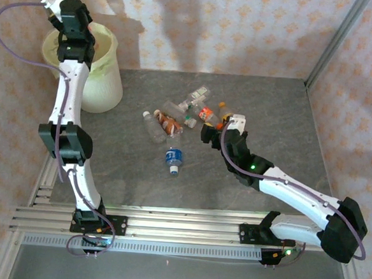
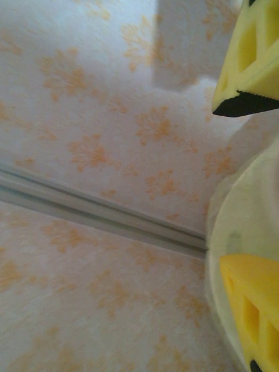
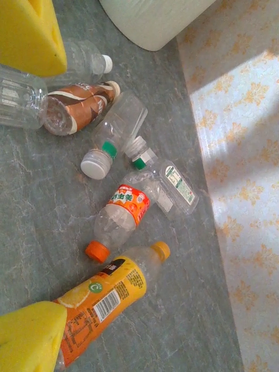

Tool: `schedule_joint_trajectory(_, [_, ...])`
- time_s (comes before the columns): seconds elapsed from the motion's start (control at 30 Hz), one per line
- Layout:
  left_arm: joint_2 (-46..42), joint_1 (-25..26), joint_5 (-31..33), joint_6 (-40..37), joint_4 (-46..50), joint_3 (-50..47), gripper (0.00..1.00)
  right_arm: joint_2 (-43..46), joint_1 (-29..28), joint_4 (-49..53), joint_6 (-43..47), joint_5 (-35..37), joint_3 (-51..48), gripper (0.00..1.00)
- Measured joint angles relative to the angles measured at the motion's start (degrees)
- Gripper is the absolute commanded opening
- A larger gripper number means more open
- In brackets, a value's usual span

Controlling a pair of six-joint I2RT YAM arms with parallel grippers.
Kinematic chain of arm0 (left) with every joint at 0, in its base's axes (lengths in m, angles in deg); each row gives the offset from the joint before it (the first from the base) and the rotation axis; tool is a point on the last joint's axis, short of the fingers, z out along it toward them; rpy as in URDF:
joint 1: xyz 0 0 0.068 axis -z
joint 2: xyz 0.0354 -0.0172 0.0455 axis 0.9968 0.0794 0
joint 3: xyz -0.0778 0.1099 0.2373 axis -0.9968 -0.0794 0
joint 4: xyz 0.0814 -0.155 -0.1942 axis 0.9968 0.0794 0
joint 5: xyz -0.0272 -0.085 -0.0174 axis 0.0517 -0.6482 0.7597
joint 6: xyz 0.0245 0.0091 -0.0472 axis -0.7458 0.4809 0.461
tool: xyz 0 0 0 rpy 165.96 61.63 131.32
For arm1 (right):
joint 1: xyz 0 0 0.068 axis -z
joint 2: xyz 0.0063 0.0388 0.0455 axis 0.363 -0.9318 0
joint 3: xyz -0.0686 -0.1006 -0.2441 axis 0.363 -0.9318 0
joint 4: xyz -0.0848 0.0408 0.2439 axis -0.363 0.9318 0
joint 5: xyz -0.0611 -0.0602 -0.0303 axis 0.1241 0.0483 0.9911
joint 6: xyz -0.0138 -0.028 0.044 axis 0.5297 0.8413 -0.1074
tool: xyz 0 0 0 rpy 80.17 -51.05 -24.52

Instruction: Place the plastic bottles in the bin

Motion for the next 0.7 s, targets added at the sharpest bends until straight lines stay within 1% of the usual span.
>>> schedule_joint_trajectory(0.1, [2.3, 0.0, -1.0, 2.8, 4.1, 0.8, 0.67, 0.0, 0.0, 0.0, 0.0, 0.3, 0.0, 0.99])
schedule_joint_trajectory(0.23, [4.0, -0.1, -4.3, 5.8, 8.0, 0.8, 0.67, -0.3, 0.0, 0.8, 0.0, 0.9, 0.2, 0.99])
schedule_joint_trajectory(0.3, [4.5, -0.2, -6.2, 7.0, 9.6, 1.2, 0.69, -0.5, 0.0, 1.2, 0.0, 1.2, 0.6, 0.99])
schedule_joint_trajectory(0.43, [5.0, -0.1, -8.8, 8.4, 11.9, 3.3, 0.78, -0.6, 0.0, 1.5, -0.8, 1.9, 0.7, 0.99])
schedule_joint_trajectory(0.7, [4.8, -0.1, -17.1, 12.1, 16.3, 7.1, 1.0, -1.6, 1.1, 2.1, -7.0, 3.0, 0.7, 0.99])
